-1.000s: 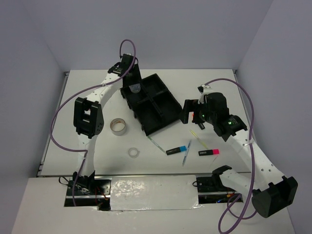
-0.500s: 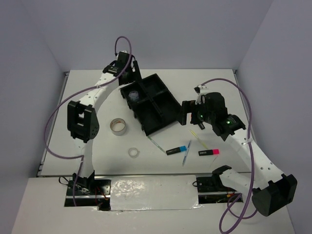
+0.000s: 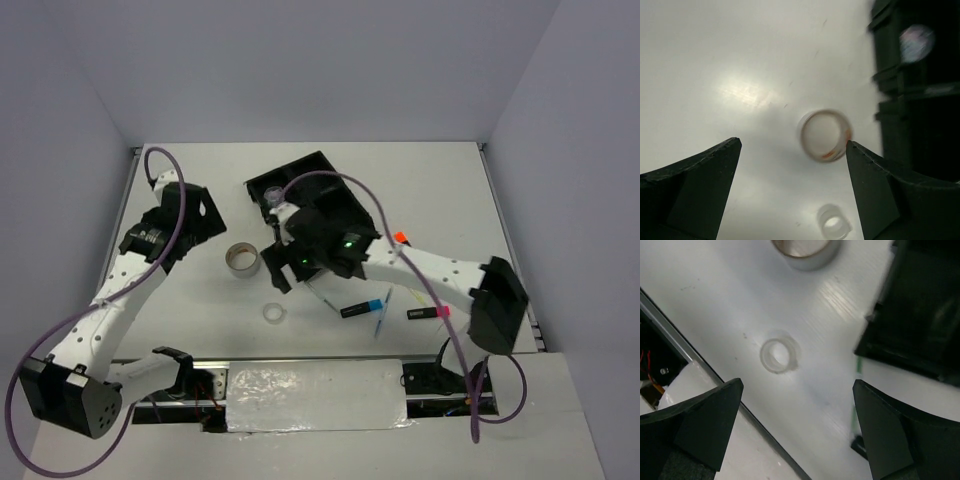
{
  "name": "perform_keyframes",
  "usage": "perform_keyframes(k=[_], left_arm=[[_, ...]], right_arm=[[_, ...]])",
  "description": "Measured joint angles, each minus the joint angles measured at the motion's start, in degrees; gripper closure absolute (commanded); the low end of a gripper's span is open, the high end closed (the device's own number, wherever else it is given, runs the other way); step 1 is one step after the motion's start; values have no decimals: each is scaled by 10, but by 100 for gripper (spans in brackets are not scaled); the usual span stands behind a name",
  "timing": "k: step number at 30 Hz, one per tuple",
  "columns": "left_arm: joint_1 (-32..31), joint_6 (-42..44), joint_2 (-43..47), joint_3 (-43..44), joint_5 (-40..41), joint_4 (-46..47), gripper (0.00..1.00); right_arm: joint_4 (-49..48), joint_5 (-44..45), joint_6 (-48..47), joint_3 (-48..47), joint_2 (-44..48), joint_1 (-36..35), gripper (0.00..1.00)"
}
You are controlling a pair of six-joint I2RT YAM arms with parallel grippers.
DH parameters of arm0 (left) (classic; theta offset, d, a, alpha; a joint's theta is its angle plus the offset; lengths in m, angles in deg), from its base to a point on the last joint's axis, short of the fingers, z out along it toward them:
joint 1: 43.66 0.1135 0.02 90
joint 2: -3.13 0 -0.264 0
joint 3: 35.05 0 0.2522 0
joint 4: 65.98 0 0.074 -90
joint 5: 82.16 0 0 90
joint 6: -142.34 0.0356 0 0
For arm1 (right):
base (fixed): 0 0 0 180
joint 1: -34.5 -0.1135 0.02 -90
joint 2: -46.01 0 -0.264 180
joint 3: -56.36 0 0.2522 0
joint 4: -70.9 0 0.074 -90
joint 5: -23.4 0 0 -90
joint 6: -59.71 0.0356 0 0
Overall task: Sort the stationery into containers
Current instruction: Move the stationery to the center of the board.
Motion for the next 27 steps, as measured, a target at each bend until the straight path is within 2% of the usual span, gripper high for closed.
perform_keyframes(k=[5,7,12,16,20,27], left_arm=[[-1,12,64,-61,33,-67,1],[0,17,97,-62,62,-83,1],[2,26,162,-72,122,-90,1],[6,36,178,-86,123,-86,1],[16,48,167,-91,113,-82,1],[38,65,155,-93,84,-74,1]], right_arm=[[-7,25,9,-103,-156,-60,16],[-6,38,15,-141,-204,-64,23],[3,96,30,-252,-302,-60,31],[7,130,42,-327,-353,-49,38],[12,131,49,-363,-390,-21,45],[24,95,51,-409,-454,22,48]])
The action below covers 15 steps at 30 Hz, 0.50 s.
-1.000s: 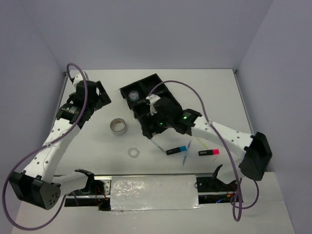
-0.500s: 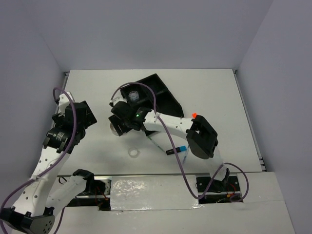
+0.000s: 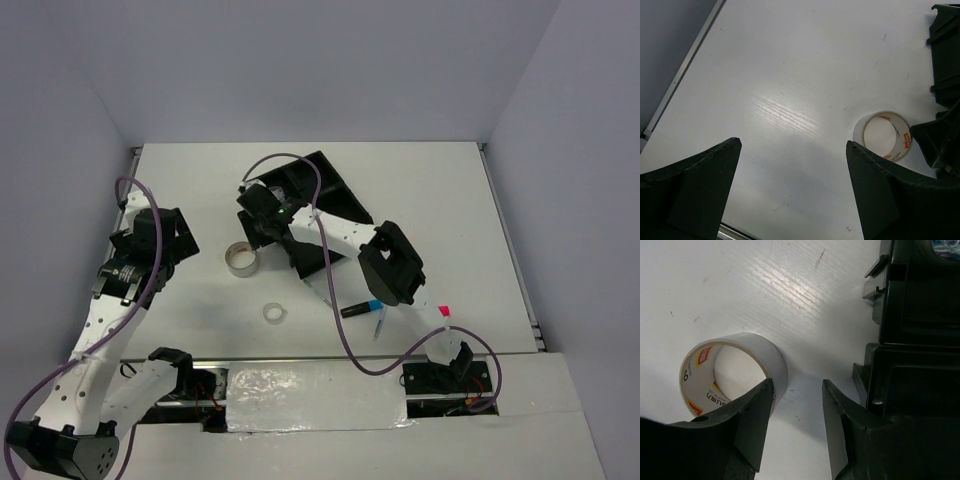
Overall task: Sort the stationery into containers
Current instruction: Move the stationery to the center of the board.
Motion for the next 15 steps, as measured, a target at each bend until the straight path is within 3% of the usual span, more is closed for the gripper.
perform_keyframes(k=[15], left_arm=[[24,24,4,-6,-49,23,1]], right_arm=[[-27,-42,9,17,4,2,47]])
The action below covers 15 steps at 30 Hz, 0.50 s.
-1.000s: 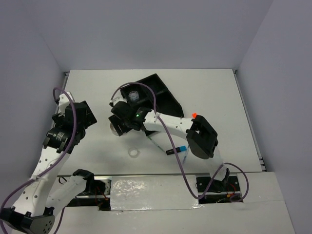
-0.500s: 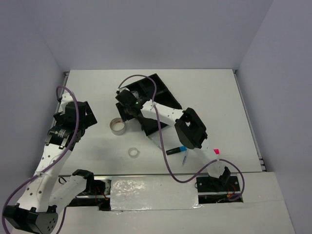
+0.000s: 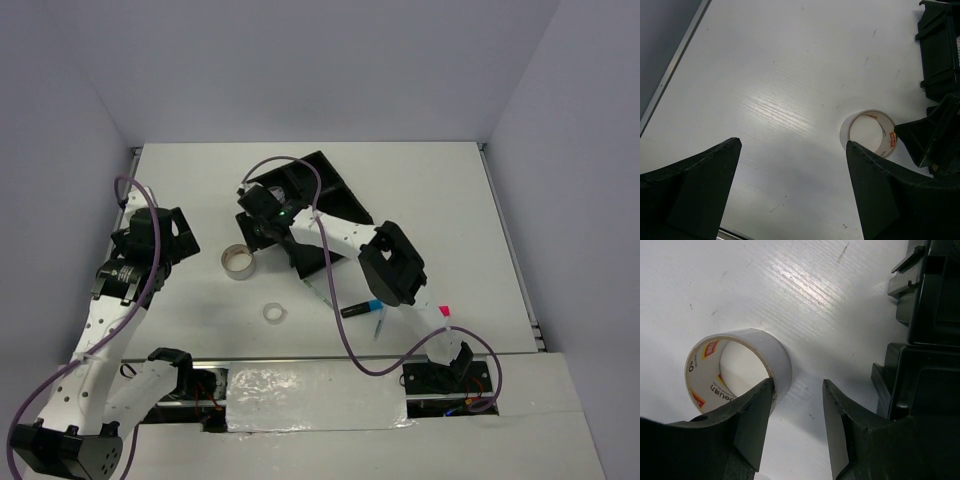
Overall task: Sort the stationery into containers
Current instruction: Move the stationery to the center of the board.
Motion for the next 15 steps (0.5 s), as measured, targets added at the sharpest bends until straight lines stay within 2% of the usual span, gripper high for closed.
perform_keyframes(k=[15], left_arm=[[2,1,0,-3,-12,2,1]], right_arm=[[-3,-24,-2,6,4,-11,47]])
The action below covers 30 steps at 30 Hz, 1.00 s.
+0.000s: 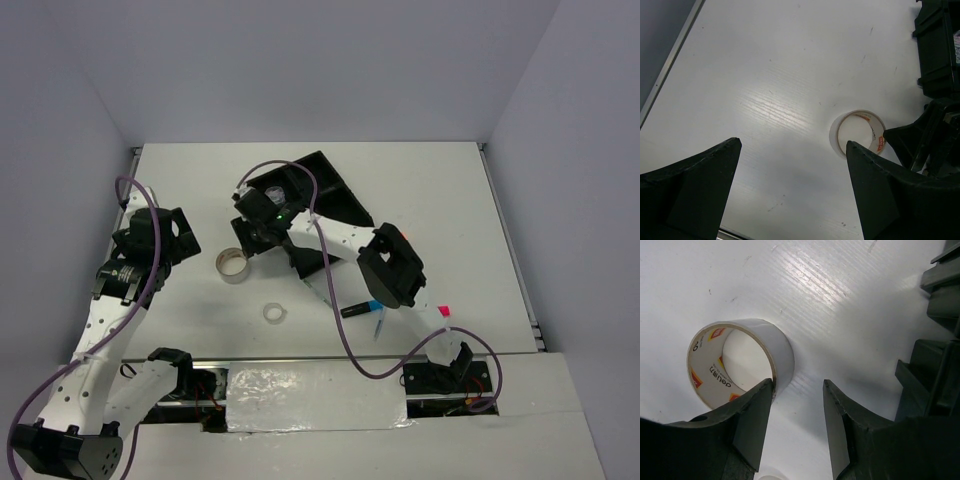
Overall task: Sort the stationery into containers
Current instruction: Move the stationery to the center of the board, then pick up the stationery from the center of the board.
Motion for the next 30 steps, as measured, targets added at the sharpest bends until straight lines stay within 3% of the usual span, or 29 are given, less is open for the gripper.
perform_keyframes(k=[12,22,28,30], left_arm=[[0,0,0,0,-1,1,1],[0,0,2,0,-1,1,1],[0,0,3,0,-1,1,1],[0,0,4,0,-1,1,1]], right_arm=[[-26,-4,5,35,20,-10,47],[12,11,5,-67,-10,-21,48],[42,31,7,-75,-48,-21,49],[51,34,7,-75,-60,-22,56]])
